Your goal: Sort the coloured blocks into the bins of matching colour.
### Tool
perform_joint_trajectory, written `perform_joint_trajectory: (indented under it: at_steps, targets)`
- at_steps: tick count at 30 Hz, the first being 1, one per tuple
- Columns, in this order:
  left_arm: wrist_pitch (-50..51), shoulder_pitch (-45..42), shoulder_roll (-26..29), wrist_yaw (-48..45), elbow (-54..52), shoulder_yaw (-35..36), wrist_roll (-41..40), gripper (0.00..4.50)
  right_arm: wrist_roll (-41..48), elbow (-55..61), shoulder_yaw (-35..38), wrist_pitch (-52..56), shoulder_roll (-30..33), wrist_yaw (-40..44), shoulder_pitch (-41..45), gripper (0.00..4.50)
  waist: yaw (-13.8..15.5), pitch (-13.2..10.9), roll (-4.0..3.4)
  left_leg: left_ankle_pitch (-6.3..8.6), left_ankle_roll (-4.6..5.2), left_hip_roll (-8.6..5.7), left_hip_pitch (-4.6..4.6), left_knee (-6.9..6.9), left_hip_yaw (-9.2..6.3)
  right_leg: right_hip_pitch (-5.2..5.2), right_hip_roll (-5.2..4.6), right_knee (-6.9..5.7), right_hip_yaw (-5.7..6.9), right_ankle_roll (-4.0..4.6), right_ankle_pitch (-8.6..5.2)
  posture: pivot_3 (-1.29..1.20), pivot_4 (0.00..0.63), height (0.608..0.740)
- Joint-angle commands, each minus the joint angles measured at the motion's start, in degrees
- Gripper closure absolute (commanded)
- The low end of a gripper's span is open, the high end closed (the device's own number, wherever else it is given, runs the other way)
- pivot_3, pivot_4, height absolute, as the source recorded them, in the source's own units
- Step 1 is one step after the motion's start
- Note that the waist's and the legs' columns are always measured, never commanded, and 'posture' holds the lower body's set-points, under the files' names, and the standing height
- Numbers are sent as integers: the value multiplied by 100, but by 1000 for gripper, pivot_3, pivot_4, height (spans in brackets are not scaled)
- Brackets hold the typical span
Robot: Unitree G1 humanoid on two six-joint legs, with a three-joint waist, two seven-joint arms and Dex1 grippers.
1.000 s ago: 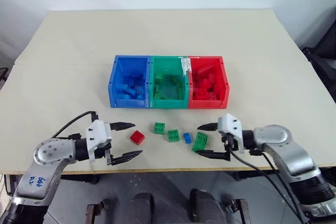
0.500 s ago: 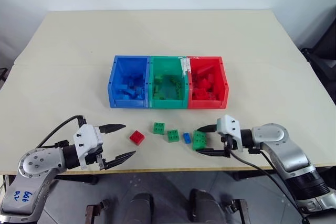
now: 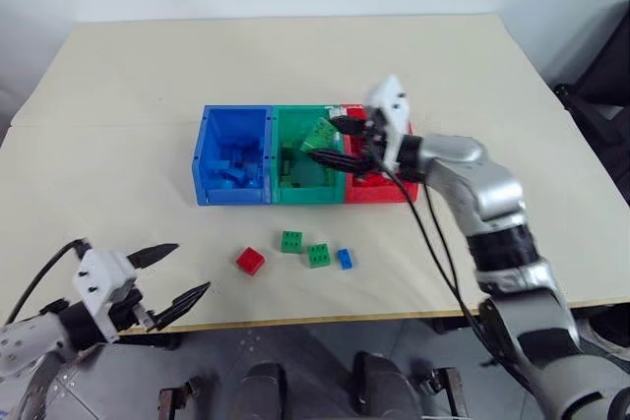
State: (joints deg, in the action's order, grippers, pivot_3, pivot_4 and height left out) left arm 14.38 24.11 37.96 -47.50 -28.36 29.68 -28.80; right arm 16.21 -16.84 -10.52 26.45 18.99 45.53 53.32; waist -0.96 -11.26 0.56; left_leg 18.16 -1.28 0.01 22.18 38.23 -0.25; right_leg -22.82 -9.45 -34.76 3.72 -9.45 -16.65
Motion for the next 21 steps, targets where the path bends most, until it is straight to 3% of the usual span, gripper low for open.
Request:
perform_joint_trajectory:
  at_steps: [1,5,9,15,18,21]
  targets:
    - [44,1,-19,71,-250,161,-184,0,-199,-393,109,-421,-118,-25,232,107,0,0,0,0,0,0,0,0,1,0,0,1,0,0,0,0,150,740]
    - [122,-264,-14,183,-338,-53,-186,0,0,-167,288,-694,-56,376,107,11,-49,0,-1,0,0,3,0,-2,3,-2,1,0,1,0,0,0,150,740]
    - [22,-777,-18,226,-233,-434,-40,0,515,677,611,-809,400,1244,-620,11,-6,1,2,0,0,2,-1,-4,0,0,1,1,5,0,0,0,150,740]
    - [-81,-1552,39,39,204,-1126,147,0,1205,2096,1313,-816,1681,2347,-2500,11,87,1,1,4,3,1,-1,-2,9,4,0,12,5,-2,1,0,150,740]
    - [-170,-1940,48,-209,552,-1624,283,0,749,2030,1673,-1735,2536,2904,-3855,11,117,3,0,4,3,4,-8,-2,16,8,2,12,3,-4,2,0,150,740]
    - [-159,-2166,61,-436,709,-1896,224,0,877,2032,2031,-1832,2740,2827,-4468,11,113,2,0,5,5,2,-10,1,19,15,1,19,1,-7,4,0,150,740]
